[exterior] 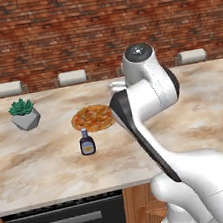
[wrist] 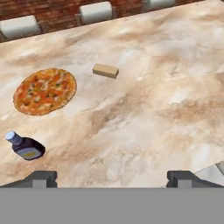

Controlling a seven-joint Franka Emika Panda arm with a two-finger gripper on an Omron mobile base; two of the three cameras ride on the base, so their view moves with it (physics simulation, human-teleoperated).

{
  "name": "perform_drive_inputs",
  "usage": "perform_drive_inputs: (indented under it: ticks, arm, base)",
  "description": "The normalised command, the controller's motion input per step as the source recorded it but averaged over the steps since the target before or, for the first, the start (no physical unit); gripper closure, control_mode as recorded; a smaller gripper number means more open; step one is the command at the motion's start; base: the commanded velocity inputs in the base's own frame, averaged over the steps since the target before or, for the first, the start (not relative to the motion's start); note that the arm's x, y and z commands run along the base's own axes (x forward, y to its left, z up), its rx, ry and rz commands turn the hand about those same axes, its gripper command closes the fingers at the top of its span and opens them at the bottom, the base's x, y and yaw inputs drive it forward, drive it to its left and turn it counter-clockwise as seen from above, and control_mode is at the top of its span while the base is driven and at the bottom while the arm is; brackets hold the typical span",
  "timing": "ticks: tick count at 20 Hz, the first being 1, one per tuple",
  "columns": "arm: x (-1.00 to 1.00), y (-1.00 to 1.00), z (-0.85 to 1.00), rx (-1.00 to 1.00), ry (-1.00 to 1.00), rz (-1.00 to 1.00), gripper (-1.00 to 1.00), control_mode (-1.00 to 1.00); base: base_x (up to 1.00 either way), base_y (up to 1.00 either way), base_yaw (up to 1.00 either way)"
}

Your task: Move the mayonnaise and condiment bottle from the cabinet to the dining counter.

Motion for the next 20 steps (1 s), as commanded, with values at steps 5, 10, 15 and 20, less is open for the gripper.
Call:
perform_drive_inputs:
  ticks: [5,10,15,20]
  arm:
    - [0.04,-0.23,0.0,0.0,0.17,0.0,-1.0,-1.0]
    - [0.0,-0.04,0.0,0.0,0.11,0.0,-1.0,-1.0]
    - [0.0,0.0,0.0,0.0,0.0,0.0,-1.0,1.0]
    - [0.0,0.0,0.0,0.0,0.0,0.0,-1.0,1.0]
  base:
    - [0.0,0.0,0.0]
    - [0.0,0.0,0.0]
    - [-0.78,0.06,-0.01]
    - [-1.0,0.1,-0.05]
